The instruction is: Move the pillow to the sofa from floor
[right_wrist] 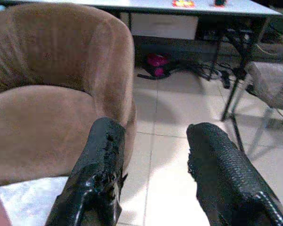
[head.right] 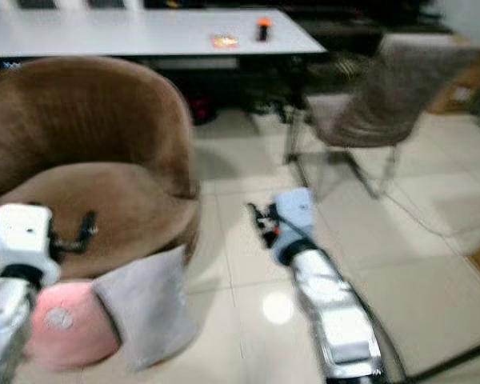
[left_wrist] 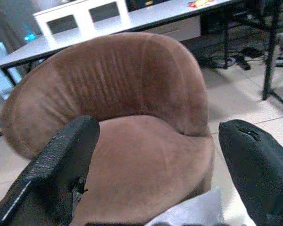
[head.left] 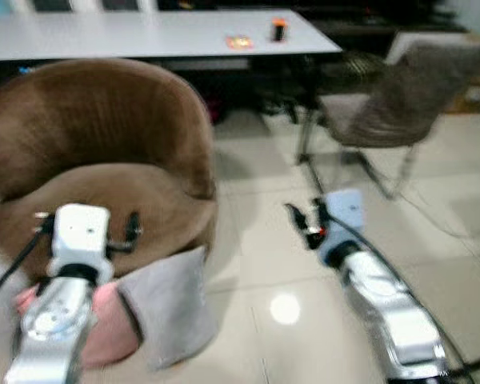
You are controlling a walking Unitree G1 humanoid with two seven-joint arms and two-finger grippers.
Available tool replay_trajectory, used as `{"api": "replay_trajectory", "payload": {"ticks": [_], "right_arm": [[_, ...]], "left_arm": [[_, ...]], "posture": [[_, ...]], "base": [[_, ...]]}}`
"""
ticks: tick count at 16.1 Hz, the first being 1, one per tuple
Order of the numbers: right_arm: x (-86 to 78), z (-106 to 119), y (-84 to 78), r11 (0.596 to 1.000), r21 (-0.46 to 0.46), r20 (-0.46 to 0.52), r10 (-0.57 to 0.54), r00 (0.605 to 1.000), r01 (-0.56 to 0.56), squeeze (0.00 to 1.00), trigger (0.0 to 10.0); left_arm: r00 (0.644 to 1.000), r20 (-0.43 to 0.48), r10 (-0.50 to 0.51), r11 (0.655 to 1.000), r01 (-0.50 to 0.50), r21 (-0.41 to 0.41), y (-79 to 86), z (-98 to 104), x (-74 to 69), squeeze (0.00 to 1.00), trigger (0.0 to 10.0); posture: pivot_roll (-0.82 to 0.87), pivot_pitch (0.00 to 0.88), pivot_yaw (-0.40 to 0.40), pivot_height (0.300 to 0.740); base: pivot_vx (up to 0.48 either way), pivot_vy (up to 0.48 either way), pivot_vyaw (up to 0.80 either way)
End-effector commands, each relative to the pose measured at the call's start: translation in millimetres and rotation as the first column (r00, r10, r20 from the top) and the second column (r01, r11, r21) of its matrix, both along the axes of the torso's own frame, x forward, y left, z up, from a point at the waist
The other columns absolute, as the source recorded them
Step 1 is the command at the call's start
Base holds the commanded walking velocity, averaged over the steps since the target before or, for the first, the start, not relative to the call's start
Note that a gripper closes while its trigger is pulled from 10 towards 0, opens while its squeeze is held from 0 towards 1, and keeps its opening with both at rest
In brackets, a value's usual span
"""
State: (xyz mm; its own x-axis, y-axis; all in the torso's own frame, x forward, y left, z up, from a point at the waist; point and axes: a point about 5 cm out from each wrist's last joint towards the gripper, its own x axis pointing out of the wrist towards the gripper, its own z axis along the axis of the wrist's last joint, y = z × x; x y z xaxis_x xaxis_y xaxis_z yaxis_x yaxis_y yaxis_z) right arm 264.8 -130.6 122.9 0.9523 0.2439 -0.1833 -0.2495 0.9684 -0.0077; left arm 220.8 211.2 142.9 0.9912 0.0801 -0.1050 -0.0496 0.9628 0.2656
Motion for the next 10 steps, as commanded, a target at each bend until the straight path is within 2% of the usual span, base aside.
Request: {"api": "replay_trajectory", "payload": {"ticks": [1, 2, 3, 6, 10], "right_arm": [[1.1, 3.6, -5.4, 0.998, 0.019, 0.014, -0.056, 0.998, 0.055, 0.0, 10.0], [1.2, 4.0, -6.9, 0.997, 0.025, 0.017, -0.071, 0.997, 0.071, 0.0, 10.0], [1.8, 5.2, -10.0, 0.994, 0.042, 0.025, -0.105, 0.994, 0.104, 0.0, 10.0], [2.8, 4.2, -10.0, 0.994, -0.002, 0.036, -0.109, 0.993, 0.109, 0.0, 10.0], [3.0, 3.2, -6.8, 0.995, -0.015, 0.034, -0.094, 0.995, 0.095, 0.0, 10.0]], "left_arm": [[1.0, 0.008, 0.029, 1.0, -0.029, -0.003, 5.7, 1.2, -0.3, 0.0, 10.0], [0.999, 0.008, 0.031, 0.999, -0.031, -0.011, 6.2, 1.3, -0.4, 0.0, 10.0], [1.0, 0.012, 0.027, 0.999, -0.026, -0.033, 6.8, 1.6, -0.6, 0.0, 10.0], [1.0, 0.015, 0.023, 0.999, -0.022, -0.036, 7.5, 0.4, -0.7, 0.0, 10.0], [1.0, 0.021, 0.012, 0.999, -0.011, -0.044, 6.4, 1.4, 0.3, 0.0, 10.0]], "posture": [[-0.06, 0.0, -0.018, 0.74], [-0.07, 0.0, -0.018, 0.74], [-0.07, 0.0, -0.017, 0.74], [-0.07, 0.0, -0.015, 0.74], [-0.07, 0.0, -0.013, 0.74]], "base": [[0.0, 0.0, 0.8], [0.0, 0.0, 0.8], [0.0, 0.0, 0.0], [0.278, 0.0, 0.0], [0.3, 0.0, 0.0]]}}
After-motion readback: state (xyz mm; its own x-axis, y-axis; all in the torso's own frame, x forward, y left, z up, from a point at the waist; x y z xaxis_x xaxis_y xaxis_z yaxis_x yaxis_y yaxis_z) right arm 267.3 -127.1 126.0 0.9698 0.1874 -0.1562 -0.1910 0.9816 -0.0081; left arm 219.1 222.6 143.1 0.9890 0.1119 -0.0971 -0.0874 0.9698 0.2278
